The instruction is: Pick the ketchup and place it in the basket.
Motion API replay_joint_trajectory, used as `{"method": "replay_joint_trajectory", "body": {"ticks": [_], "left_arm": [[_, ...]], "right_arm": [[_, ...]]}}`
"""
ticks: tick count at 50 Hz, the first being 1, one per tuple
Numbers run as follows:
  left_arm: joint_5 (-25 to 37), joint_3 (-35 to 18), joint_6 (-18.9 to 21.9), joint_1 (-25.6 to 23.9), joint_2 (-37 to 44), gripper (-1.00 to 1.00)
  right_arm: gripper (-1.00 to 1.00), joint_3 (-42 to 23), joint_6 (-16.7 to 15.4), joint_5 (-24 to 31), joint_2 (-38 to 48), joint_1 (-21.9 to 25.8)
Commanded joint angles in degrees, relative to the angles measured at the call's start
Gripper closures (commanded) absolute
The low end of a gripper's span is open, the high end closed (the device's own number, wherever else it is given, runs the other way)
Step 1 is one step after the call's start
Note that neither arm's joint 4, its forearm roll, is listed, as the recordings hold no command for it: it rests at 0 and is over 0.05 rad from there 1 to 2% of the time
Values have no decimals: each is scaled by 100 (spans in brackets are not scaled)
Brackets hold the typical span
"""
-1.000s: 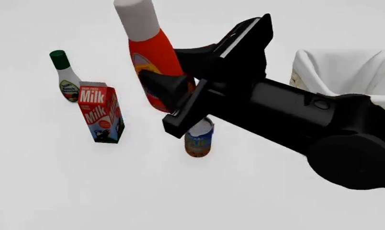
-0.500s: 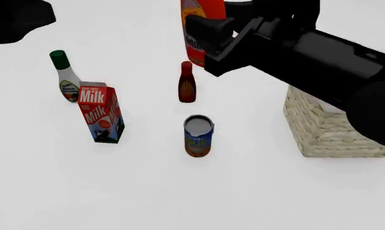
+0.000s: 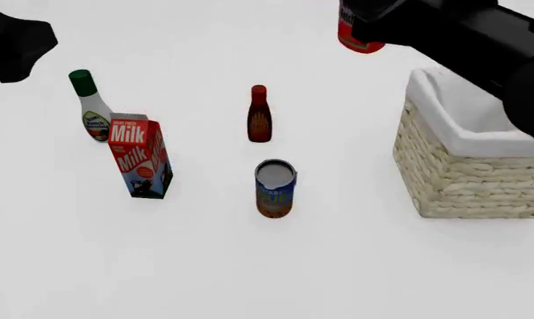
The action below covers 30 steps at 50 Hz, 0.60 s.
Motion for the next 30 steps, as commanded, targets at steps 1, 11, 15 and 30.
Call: {"method": "replay_joint_trajectory", "body": {"ticks": [1,11,15,30], "left_arm": [[-516,434,-131,372,-179,-100],[-786,646,-240,577,-271,-100],[-818,660,-220,588,-309,-100],[-951,793,-329,646,-322,-100]], "right_arm": [[100,162,272,-315,-66,-755],[100,311,422,-548,-105,-1220],[100,356,431,-624,-81,-1346],[100,573,589,-1009,8,-2003]]}}
